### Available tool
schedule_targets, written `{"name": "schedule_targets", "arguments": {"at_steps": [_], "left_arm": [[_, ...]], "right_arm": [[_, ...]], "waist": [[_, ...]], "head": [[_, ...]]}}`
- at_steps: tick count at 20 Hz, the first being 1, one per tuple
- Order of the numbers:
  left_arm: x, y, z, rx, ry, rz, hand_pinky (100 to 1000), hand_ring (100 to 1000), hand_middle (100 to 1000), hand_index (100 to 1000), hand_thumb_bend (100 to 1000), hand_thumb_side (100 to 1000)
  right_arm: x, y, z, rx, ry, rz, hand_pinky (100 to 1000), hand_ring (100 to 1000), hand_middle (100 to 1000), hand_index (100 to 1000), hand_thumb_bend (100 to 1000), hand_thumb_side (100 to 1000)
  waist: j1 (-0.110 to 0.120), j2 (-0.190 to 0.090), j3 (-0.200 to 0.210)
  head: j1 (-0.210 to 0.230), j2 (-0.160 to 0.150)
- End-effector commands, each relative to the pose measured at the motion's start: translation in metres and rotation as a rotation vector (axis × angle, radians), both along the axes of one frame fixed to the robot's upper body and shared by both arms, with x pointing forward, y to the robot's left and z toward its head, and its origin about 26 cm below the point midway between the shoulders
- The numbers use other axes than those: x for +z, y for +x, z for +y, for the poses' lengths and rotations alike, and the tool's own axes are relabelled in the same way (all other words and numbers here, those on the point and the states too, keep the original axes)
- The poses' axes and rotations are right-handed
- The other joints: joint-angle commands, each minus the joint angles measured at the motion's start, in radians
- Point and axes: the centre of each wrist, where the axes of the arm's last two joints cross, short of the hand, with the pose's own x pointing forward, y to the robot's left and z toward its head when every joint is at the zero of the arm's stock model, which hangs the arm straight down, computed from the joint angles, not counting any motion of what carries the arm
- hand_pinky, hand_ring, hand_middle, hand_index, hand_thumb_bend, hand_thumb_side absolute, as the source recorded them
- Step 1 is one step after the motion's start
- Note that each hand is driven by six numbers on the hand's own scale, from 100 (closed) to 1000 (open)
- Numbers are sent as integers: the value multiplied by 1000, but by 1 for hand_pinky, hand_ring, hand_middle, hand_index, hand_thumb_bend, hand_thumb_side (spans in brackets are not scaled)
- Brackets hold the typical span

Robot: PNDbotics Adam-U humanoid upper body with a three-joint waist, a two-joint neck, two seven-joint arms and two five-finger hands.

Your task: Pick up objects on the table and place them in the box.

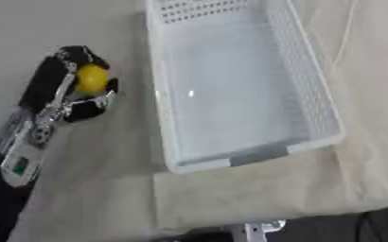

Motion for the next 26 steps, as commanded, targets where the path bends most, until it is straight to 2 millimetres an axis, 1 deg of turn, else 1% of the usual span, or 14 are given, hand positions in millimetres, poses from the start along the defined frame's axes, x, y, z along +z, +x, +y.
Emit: {"name": "schedule_targets", "arguments": {"at_steps": [1, 2, 3, 4, 5, 6, 7, 10, 15, 16, 17, 19, 22, 26], "left_arm": [[13, 0, 6, 7, -17, -53, 100, 100, 253, 505, 100, 373], [13, 1, 7, 7, -24, -52, 100, 100, 285, 525, 100, 334], [13, 1, 7, 7, -31, -53, 100, 100, 179, 454, 100, 541], [14, 1, 7, 8, -42, -57, 100, 100, 184, 457, 100, 530], [17, 2, 8, 8, -52, -64, 100, 100, 153, 438, 100, 578], [20, 2, 8, 8, -62, -74, 100, 100, 155, 441, 100, 579], [24, 3, 9, 10, -74, -88, 100, 100, 154, 430, 100, 546], [47, 4, 8, 18, -115, -165, 100, 100, 155, 428, 100, 532], [83, 2, 2, 31, -137, -271, 100, 100, 165, 435, 100, 439], [89, 1, 0, 33, -131, -283, 100, 100, 164, 434, 100, 450], [95, 0, -1, 33, -124, -293, 100, 100, 166, 436, 100, 405], [107, -1, -4, 29, -95, -319, 100, 100, 167, 437, 100, 362], [128, 0, -15, -4, -54, -361, 100, 100, 168, 439, 100, 326], [150, 5, -48, -102, -27, -390, 100, 100, 171, 440, 100, 297]], "right_arm": [[2, -9, -2, -11, -7, 18, 552, 667, 724, 725, 100, 911], [2, -9, -2, -11, -7, 18, 552, 666, 724, 725, 100, 911], [2, -10, -2, -11, -8, 18, 552, 666, 724, 725, 100, 911], [2, -10, -2, -12, -8, 18, 552, 666, 724, 725, 100, 911], [3, -10, -2, -12, -8, 18, 552, 666, 724, 725, 100, 911], [3, -11, -2, -13, -8, 18, 552, 666, 724, 725, 100, 911], [3, -11, -2, -14, -8, 18, 552, 666, 724, 725, 100, 911], [3, -13, -2, -15, -9, 21, 552, 666, 724, 725, 100, 911], [3, -15, -2, -16, -10, 25, 552, 666, 724, 725, 100, 911], [3, -15, -2, -16, -10, 26, 552, 666, 724, 725, 100, 911], [4, -15, -2, -16, -10, 26, 552, 666, 724, 725, 100, 911], [4, -16, -2, -16, -10, 29, 552, 666, 724, 725, 100, 911], [4, -18, -3, -15, -11, 36, 552, 666, 724, 725, 100, 911], [5, -21, -7, -6, -17, 39, 551, 666, 724, 725, 100, 911]], "waist": [[-4, -13, 2], [-5, -13, 2], [-5, -14, 2], [-6, -15, 2], [-6, -15, 3], [-7, -16, 3], [-8, -17, 4], [-9, -19, 7], [-9, -22, 9], [-9, -22, 9], [-9, -23, 9], [-9, -25, 11], [-9, -30, 12], [-8, -35, 5]], "head": [[1, -3], [1, -3], [1, -3], [-1, -3], [-2, -3], [-3, -3], [-4, -3], [-6, -3], [-10, -3], [-10, -3], [-11, -3], [-12, -3], [-10, -3], [-4, -15]]}}
